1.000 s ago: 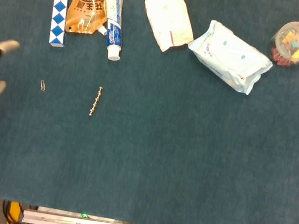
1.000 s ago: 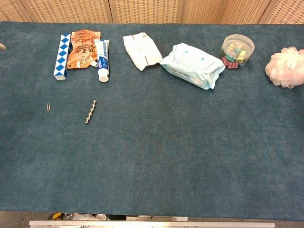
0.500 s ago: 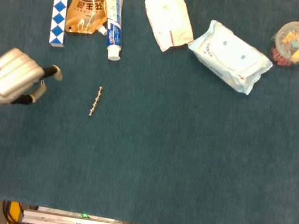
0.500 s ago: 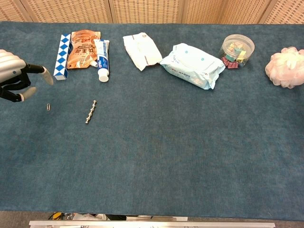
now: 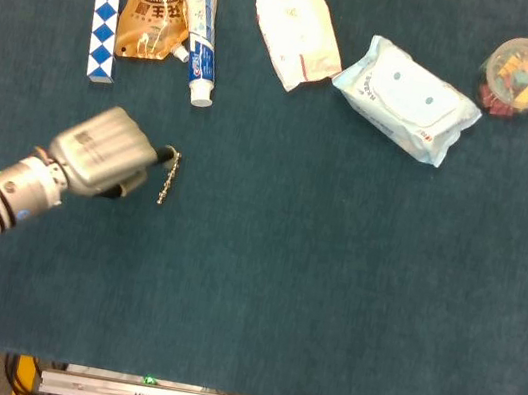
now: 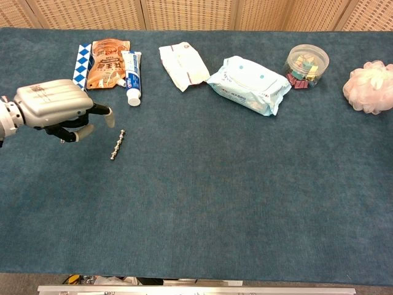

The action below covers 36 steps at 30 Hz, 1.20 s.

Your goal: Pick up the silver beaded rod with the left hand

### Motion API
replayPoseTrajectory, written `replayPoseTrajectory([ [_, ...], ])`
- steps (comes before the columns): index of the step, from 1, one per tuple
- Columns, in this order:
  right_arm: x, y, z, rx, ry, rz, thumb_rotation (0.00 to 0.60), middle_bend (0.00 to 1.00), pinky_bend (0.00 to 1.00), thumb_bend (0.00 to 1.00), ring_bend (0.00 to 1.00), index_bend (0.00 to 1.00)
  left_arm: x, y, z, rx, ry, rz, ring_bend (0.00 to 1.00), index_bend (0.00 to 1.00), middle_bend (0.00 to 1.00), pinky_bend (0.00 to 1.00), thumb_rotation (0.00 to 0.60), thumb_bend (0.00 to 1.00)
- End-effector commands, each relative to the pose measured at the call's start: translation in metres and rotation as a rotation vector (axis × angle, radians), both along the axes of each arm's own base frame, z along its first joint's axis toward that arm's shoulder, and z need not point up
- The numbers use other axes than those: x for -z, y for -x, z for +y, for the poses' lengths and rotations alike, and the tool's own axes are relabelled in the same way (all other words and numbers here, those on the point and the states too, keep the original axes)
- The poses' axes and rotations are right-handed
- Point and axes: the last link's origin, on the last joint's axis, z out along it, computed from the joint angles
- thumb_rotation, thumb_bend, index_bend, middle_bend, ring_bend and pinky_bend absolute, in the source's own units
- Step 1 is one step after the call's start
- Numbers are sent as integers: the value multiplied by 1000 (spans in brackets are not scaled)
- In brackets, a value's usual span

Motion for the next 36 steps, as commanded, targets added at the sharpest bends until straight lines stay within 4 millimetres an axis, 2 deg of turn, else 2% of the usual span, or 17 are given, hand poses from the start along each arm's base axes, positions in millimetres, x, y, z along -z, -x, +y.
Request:
replayPoseTrajectory([
  [1,0,1,2,8,5,-1,600,415,345,330,322,363,11,-6,1,34,24,16,897,314,935,864,600,580],
  [7,-4,7,8,37,25,-5,600,415,345,330,325,363,32,-10,2,71,53,70,896,314,935,862,600,580],
  [14,-8,11,12,53,41,-11,600,415,345,330,326,364,45,-2,-2,60,80,139,897,319,935,862,600,580],
  [26,-6,14,13,62,38,-19,600,415,345,330,329,363,45,9,-12,4,102,176,897,332,935,862,600,580],
  [36,-7,16,15,67,43,-20,600,415,345,329,329,363,41,14,-7,5,62,215,902,339,940,862,600,580],
])
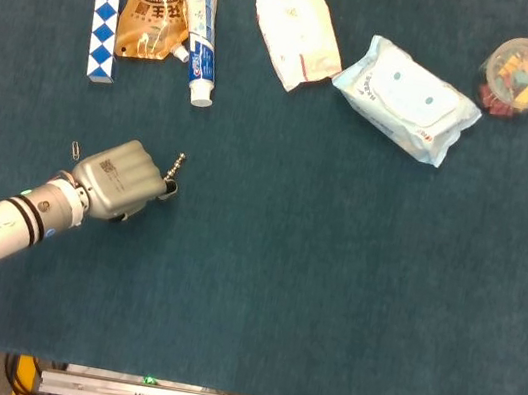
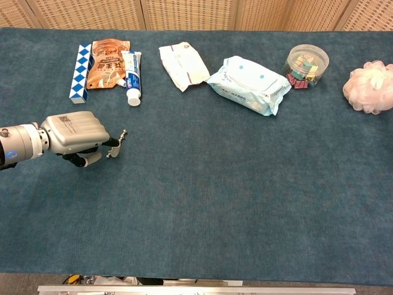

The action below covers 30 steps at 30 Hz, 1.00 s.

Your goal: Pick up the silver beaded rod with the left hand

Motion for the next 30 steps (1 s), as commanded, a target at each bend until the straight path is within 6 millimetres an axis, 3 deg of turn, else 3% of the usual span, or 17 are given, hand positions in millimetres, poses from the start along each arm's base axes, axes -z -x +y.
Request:
replayPoseTrajectory([
  [1,0,0,0,2,1,0,600,415,345,329,329,363,-3,2,3,-2,-20,11,903,340,941,862,600,580],
  [24,-1,3,2,16,11,3,600,415,345,330,330,364,-11,20,41,-123,-148,26,904,321,942,862,600,580],
  [30,-3,3,3,17,15,3,600,415,345,330,330,363,-20,19,42,-156,-191,-36,899,314,934,862,600,578],
])
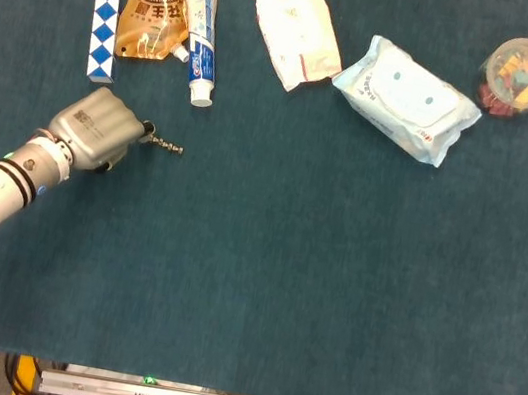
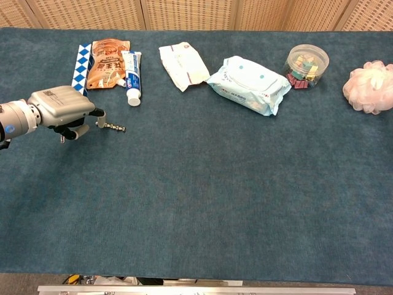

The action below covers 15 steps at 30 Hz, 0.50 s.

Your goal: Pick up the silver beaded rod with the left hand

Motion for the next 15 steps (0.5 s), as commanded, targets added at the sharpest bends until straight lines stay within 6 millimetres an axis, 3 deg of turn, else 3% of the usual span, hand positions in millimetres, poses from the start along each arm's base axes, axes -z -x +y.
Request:
replayPoseTrajectory([
  [1,0,0,0,0,0,-1,600,415,345,330,330,363,-6,-1,0,-13,-34,-46,895,315,930,862,600,576],
  [3,0,0,0,0,-2,-2,600,415,345,330,330,364,-7,-3,-1,0,-64,-75,892,322,926,862,600,544],
  [8,2,1,0,-1,-8,-7,600,415,345,329,331,363,-2,-7,-3,16,-148,-179,895,394,932,862,600,348],
  [15,0,3,1,1,-3,-9,600,415,346,330,335,363,12,-8,-6,-18,-175,-223,901,454,938,863,600,314],
])
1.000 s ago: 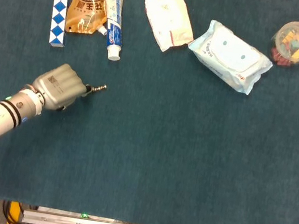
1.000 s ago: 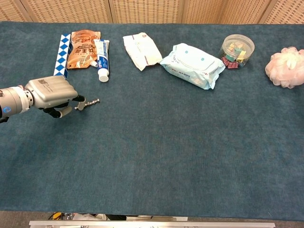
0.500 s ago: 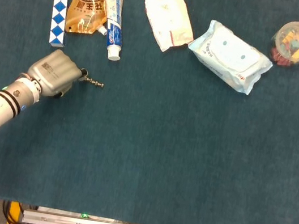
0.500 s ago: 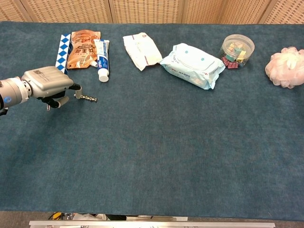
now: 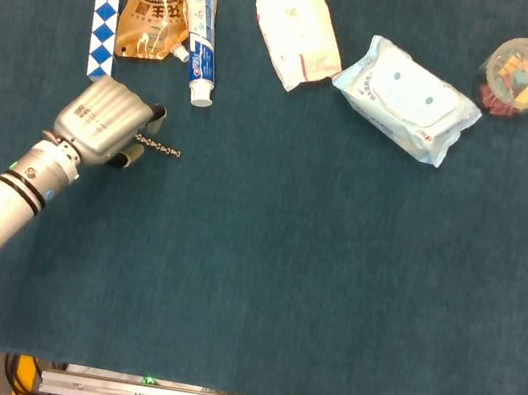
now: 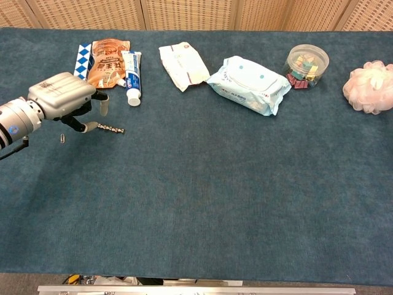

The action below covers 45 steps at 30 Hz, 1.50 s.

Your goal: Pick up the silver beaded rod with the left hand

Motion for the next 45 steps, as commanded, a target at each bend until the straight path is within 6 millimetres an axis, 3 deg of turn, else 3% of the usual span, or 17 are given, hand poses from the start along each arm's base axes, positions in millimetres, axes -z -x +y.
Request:
replayPoseTrajectory([
  [1,0,1,0,3,0,-2,600,415,346,330,336,364,7,1,-1,-20,-9,-6,903,461,942,864,600,314],
  [13,-5,7,4,13,6,-7,600,415,346,329,337,364,28,-2,9,-98,-24,33,922,482,965,881,600,315],
  [45,-12,19,11,30,25,-21,600,416,346,330,336,363,40,2,9,-174,-41,83,935,496,979,894,600,314],
])
